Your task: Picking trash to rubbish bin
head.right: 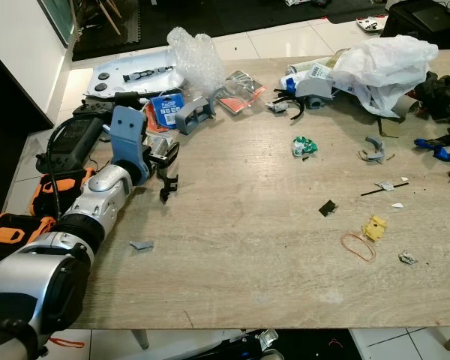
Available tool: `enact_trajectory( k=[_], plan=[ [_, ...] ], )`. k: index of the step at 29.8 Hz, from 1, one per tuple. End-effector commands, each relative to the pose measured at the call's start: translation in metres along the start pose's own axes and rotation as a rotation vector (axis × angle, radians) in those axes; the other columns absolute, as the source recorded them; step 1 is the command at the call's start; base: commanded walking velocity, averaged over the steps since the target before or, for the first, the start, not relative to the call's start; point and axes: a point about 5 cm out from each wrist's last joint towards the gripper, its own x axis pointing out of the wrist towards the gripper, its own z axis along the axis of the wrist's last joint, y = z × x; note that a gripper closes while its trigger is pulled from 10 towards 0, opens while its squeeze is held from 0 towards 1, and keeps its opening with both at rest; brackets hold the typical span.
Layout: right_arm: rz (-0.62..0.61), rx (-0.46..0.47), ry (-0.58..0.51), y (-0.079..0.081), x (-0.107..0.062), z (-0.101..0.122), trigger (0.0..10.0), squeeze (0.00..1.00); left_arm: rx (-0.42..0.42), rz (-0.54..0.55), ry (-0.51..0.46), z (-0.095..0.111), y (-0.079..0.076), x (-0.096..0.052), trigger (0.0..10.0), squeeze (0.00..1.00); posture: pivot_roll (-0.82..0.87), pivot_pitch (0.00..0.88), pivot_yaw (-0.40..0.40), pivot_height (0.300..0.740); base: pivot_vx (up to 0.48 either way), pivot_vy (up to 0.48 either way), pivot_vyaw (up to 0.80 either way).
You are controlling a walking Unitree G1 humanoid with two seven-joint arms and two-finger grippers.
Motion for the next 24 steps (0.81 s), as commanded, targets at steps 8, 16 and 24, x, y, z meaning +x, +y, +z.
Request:
enact_trajectory(
  k=[8,16,24],
  plan=[
    [0.009,0.005,0.049,0.000,-0.004,-0.017,10.0,0.00,-0.204,0.116,0.017,-0.007,0.031,-0.011,10.0,0.00,-0.42,0.414,0.109,0.740,0.000,0.000,0.00],
    [0.003,0.002,0.052,-0.003,-0.004,-0.018,10.0,0.00,-0.221,0.024,0.070,-0.023,0.015,-0.011,10.0,0.00,-0.43,0.407,0.102,0.740,0.000,0.000,0.00],
    [-0.001,-0.001,0.051,-0.005,-0.004,-0.017,10.0,0.00,-0.209,-0.031,0.088,-0.027,0.005,-0.010,10.0,0.00,-0.42,0.406,0.102,0.740,0.000,0.000,0.00]
  ],
)
